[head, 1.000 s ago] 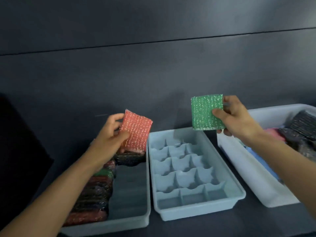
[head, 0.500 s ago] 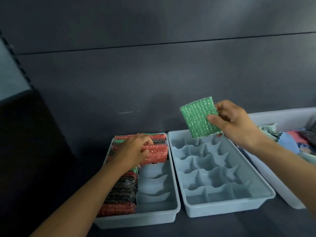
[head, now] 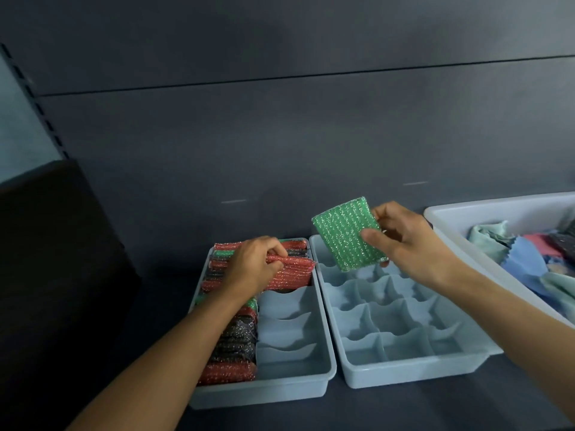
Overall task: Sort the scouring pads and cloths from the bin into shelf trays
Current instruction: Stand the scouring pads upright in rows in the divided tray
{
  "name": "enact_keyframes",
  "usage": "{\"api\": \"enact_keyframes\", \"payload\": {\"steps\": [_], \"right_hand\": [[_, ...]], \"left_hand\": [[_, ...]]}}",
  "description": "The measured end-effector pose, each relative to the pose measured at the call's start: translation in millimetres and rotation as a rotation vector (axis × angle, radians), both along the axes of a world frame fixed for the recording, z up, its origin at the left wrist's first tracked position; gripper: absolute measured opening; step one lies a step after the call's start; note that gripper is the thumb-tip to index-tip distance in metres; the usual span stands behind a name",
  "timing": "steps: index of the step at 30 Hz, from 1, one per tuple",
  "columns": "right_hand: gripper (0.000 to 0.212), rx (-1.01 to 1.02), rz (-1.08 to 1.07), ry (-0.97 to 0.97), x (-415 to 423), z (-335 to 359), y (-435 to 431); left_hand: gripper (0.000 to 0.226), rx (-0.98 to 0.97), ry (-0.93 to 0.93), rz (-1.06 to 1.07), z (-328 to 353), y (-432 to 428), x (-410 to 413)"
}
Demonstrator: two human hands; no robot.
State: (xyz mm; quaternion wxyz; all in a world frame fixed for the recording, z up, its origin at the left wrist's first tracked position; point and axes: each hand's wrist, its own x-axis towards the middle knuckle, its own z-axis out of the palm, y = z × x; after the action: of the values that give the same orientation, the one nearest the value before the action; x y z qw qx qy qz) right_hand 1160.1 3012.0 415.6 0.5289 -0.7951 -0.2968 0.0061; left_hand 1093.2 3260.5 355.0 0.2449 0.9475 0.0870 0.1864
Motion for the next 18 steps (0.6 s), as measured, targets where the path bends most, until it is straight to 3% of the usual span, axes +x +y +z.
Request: {"api": "enact_keyframes", "payload": {"steps": [7, 12, 18], "right_hand": [[0.014, -0.003, 0.068, 0.029, -7.2, -3.5, 17.4], [0.012, 0.010, 0.119, 0.049, -9.5, -5.1, 24.4], [0.013, 0.000, 0.115, 0.076, -7.0, -12.6, 26.6]], "left_hand": [[0.019, -0.027, 0.095, -0.043, -3.9, 8.9, -2.8], [0.022, -0.017, 0.034, -0.043, 2.0, 9.0, -0.8], [0.031, 0.094, 0.215, -0.084, -11.9, 16.2, -6.6]]}}
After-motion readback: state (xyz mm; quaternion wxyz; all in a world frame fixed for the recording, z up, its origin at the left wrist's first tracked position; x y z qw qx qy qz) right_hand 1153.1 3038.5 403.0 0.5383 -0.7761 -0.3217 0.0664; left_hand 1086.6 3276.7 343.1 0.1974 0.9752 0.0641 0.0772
